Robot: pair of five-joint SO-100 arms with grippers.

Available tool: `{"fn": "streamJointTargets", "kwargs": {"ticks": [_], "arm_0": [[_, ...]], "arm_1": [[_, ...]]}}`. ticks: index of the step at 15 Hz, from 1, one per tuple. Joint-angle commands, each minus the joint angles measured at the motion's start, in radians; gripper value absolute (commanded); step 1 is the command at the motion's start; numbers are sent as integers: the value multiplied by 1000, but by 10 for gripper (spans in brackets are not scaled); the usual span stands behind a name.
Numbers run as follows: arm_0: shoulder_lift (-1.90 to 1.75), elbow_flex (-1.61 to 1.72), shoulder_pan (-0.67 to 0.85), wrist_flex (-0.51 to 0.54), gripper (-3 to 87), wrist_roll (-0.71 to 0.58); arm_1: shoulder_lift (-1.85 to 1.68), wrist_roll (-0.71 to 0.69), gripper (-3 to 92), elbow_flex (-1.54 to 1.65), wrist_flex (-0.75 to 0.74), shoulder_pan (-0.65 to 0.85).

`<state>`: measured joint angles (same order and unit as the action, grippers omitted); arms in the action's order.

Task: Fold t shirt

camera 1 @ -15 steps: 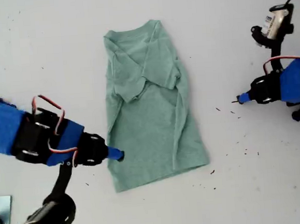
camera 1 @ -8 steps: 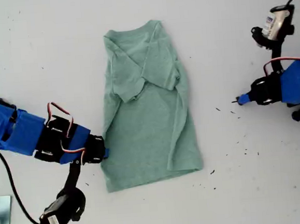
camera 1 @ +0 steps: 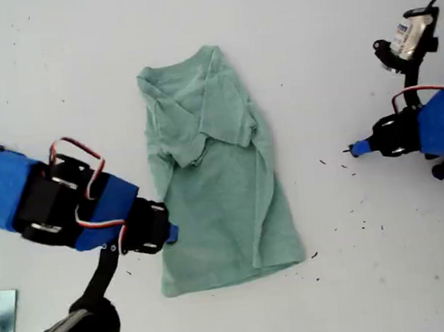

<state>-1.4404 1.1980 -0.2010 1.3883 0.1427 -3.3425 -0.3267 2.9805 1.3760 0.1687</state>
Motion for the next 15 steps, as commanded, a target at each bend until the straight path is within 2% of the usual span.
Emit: {"fn": "streamJointTargets", "kwargs": {"ticks": [1,3,4,5,8,11,15], "arm_0": [[140,-232,58,-20,-3,-95],[233,-276,97,-147,7,-183],[270,-276,114,-235,112,-235],[314,-276,132,-305,180,-281],[518,-314,160,-397,251,-362],[540,-316,129,-410,256,-325],[207,-259,97,-285,240,-305]], "arm_1": [[-21,14,25,-21,18,-15],[-32,15,25,-21,23,-18],[-37,17,25,-20,23,-18],[-40,18,25,-18,25,-20],[-54,25,25,-14,31,-28],[-64,28,25,-8,34,-31],[-71,37,25,-8,40,-44]]}}
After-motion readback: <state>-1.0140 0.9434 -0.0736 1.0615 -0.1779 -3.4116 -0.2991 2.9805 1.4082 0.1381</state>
